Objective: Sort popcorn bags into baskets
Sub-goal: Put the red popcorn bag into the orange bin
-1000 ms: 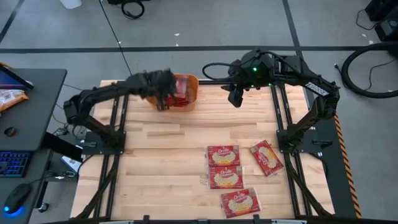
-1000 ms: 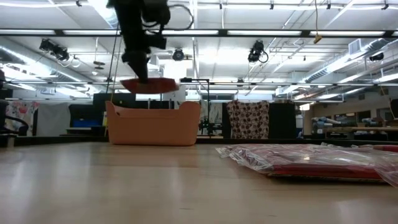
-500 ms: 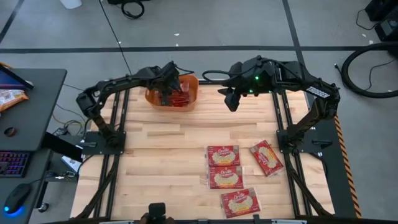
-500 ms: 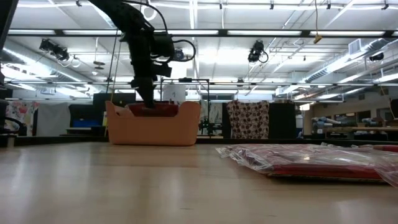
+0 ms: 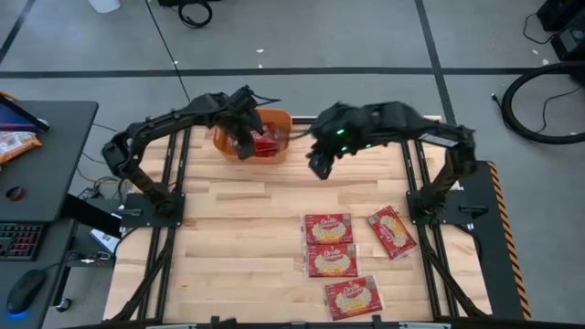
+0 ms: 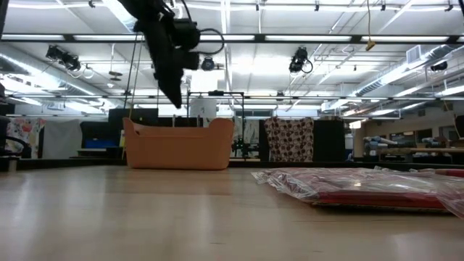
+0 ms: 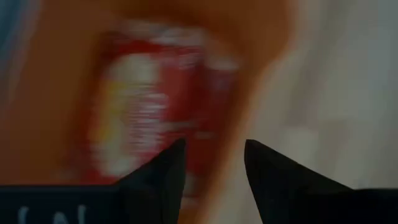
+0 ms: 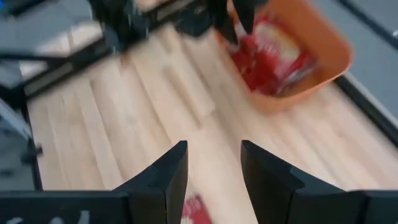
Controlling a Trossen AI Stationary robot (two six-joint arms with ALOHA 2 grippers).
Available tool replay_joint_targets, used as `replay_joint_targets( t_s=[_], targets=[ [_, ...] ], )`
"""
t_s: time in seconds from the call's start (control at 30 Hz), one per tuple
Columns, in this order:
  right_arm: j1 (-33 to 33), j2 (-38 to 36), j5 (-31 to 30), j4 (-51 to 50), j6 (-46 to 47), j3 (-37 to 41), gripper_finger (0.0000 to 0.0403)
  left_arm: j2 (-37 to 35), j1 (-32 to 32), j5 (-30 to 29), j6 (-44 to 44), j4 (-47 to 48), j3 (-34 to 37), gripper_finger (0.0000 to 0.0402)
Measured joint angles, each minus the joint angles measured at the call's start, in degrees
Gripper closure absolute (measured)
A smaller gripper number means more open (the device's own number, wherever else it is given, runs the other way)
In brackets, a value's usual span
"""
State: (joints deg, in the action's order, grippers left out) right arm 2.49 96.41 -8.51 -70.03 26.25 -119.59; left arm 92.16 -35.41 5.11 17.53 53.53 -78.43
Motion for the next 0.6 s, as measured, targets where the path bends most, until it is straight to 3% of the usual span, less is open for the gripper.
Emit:
replay_joint_targets(
  t_s=[0.07,0.17,0.37,0.6],
  targets=[
    [-0.6,2.1,1.1,-1.2,-0.3,0.0,0.0250,-1.3,0.6,6.6,-4.4,1.6,0.0,0.0233],
    [-1.8,4.9,3.4,-4.9,-0.3,0.0,0.0250,-2.9,2.2,11.3,-7.4,5.1,0.0,0.0233],
    [-5.3,7.9,10.9,-14.7,-2.9,0.0,0.0250,-8.5,6.6,11.7,-6.4,8.8,0.0,0.0240],
    [-4.9,7.1,17.6,-12.6,-5.3,7.4,0.0250,-14.3,9.5,11.3,-8.5,5.9,0.1,0.0250]
  ],
)
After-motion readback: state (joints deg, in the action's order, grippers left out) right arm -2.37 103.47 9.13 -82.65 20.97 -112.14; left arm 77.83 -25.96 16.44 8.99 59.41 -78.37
